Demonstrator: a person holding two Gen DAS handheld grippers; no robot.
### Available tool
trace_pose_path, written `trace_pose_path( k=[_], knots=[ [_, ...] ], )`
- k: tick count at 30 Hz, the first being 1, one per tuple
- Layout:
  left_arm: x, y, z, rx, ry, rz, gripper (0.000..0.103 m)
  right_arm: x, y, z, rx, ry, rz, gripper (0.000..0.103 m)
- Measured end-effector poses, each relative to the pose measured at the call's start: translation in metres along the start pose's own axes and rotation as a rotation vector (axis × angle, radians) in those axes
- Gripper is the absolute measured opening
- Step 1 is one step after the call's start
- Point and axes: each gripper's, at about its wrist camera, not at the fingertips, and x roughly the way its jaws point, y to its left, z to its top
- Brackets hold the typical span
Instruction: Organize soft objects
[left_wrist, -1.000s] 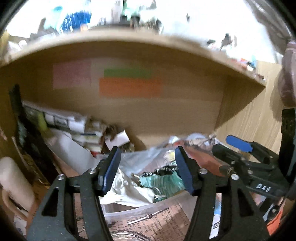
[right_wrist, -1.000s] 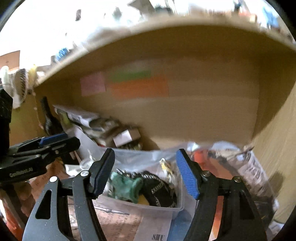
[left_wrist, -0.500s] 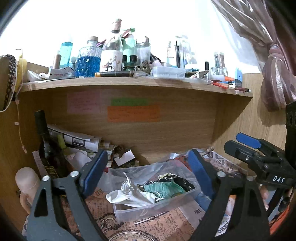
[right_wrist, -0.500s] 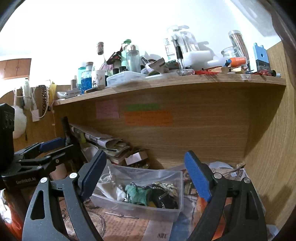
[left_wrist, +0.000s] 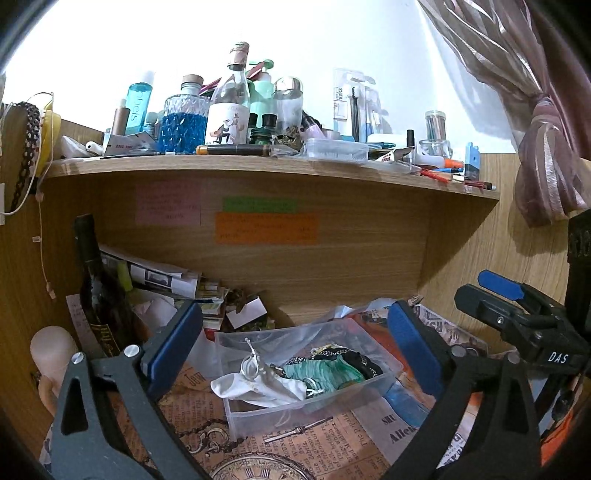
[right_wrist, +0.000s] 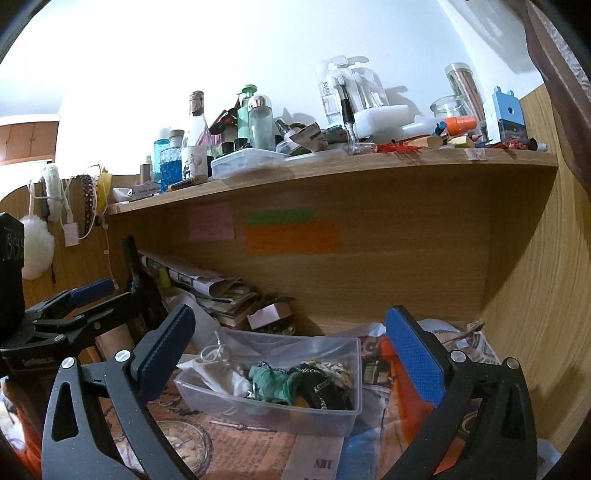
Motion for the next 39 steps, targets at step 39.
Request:
trace_pose_path(
  k=[39],
  knots=[
    [-0.001, -0.005, -0.001, 0.005, -0.002, -0.002, 0.103, -0.001, 0.010, 0.001, -0.017, -0.008, 0.009, 0.103]
  ],
)
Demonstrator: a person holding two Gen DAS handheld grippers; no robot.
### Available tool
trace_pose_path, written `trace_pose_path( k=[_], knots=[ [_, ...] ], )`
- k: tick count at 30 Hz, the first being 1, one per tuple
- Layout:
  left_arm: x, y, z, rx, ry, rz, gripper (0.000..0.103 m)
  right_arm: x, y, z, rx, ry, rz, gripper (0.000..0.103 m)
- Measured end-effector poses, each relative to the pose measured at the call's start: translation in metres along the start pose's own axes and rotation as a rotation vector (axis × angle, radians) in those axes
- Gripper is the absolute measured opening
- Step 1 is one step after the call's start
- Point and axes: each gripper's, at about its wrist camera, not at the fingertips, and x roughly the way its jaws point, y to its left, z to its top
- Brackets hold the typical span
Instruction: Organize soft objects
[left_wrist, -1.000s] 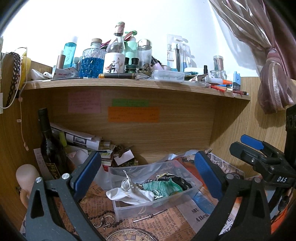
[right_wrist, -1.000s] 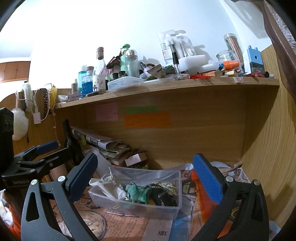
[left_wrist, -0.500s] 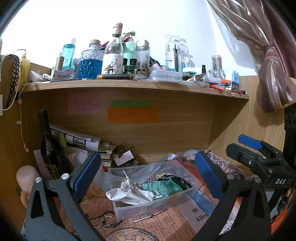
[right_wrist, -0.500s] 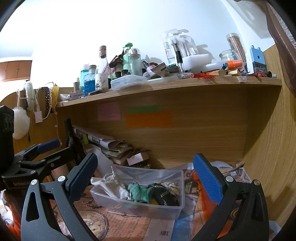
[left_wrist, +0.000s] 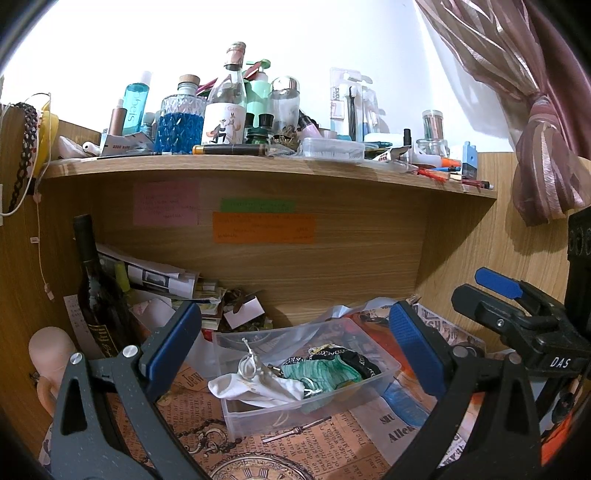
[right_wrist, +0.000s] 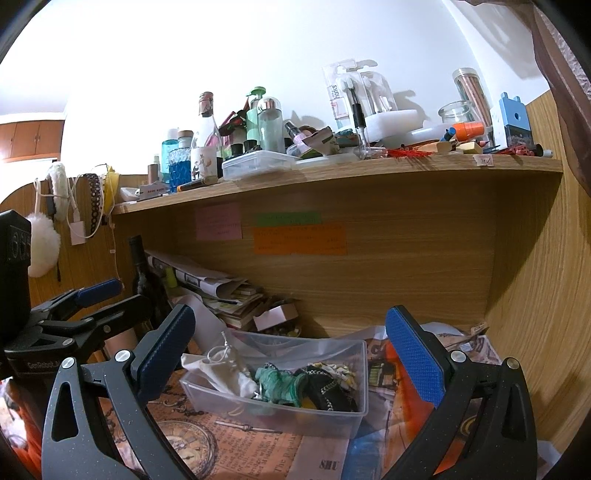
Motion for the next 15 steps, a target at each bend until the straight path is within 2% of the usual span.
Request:
trace_pose_path(
  k=[15],
  knots=[
    [0.0041, -0.0011, 0.0018, -0.011, 0.012, -0.007, 0.103, 0.0001, 0.0007, 0.0001, -0.001, -0.001, -0.002, 0.103]
  ],
)
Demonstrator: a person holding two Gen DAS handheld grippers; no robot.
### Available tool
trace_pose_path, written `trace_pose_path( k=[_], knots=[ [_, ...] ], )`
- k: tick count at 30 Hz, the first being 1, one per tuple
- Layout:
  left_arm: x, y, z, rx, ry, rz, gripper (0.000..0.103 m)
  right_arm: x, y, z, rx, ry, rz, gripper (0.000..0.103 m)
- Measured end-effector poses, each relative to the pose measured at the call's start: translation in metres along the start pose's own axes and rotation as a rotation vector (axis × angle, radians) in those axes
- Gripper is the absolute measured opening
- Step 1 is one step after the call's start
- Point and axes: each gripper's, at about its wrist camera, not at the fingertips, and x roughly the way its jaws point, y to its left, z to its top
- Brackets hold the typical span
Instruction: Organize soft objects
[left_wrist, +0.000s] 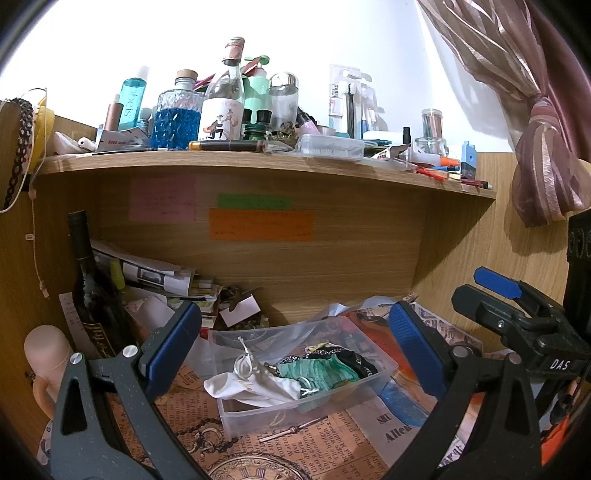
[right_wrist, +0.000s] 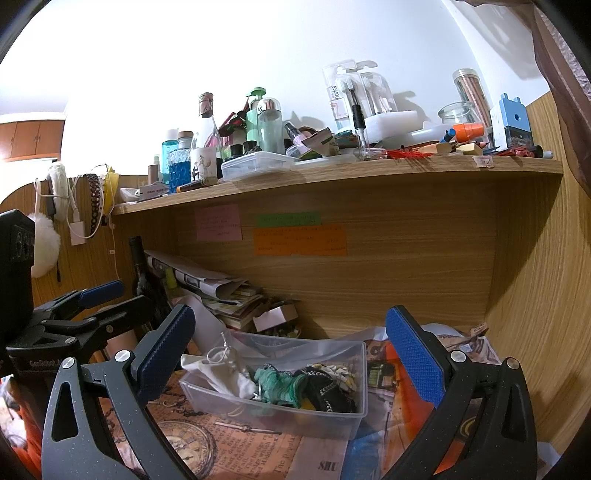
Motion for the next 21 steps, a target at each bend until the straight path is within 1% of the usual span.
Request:
trace_pose_path(
  k=[9, 14, 21],
  knots=[
    [-0.0004, -0.0029, -0.0002, 0.004, -0.002, 0.000, 0.103, 0.0004, -0.0001, 0.0004, 0.004, 0.002, -0.003, 0.103],
    [0.0002, -0.0021, -0.0017, 0.006, 0.002, -0.018, 0.103, 0.0016, -0.0013, 0.0011, 0.009, 0.004, -0.004, 0.103],
    [-0.0007, -0.0001, -0.0028, 0.003, 0.001, -0.013, 0.103, 0.0025, -0.0009, 0.0000, 0.008, 0.007, -0.003, 0.103]
  ],
)
